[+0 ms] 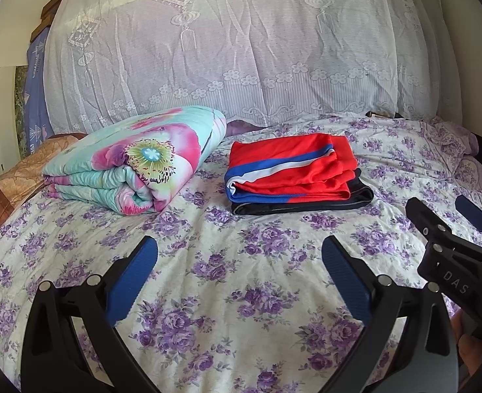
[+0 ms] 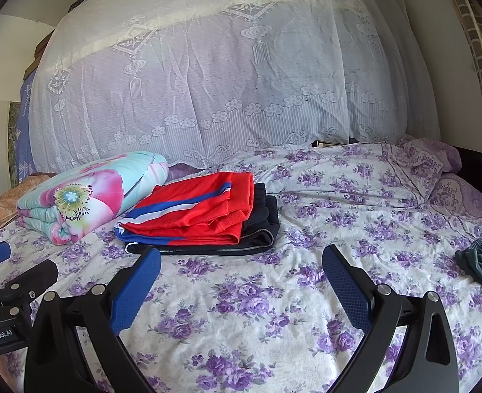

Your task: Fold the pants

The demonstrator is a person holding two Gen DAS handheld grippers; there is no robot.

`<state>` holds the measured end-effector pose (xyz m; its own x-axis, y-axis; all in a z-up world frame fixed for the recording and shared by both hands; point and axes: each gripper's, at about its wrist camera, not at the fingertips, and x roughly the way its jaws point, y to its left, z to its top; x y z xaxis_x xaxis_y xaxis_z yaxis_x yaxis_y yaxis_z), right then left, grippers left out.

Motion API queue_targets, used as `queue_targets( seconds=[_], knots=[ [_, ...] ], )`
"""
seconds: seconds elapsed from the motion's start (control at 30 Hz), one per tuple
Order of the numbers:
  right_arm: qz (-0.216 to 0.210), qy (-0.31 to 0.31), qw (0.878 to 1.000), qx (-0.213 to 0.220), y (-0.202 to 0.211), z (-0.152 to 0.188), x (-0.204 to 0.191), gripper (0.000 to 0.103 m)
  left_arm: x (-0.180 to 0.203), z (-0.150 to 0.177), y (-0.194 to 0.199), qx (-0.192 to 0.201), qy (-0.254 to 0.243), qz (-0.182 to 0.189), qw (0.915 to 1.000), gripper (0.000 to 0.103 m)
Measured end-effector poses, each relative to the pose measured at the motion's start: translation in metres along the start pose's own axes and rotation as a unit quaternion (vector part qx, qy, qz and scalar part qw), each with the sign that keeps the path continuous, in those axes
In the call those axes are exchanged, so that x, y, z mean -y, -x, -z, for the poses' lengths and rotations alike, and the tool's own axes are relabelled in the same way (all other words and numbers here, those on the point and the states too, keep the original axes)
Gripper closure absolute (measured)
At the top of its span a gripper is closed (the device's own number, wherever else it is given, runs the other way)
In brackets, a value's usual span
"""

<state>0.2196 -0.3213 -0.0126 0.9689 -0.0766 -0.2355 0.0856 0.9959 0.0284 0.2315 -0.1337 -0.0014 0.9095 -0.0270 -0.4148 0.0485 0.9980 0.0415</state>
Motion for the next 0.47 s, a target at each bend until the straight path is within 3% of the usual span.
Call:
queue_targets(
  seconds=[0.47],
  knots=[
    [0.0,-0.002,1.0,-0.002,-0.0003,-0.0002,0.0005,0.004,-0.0043,0.0011,-0.0073,-0.023,0.016,0.015,0.9995,0.005]
  ],
)
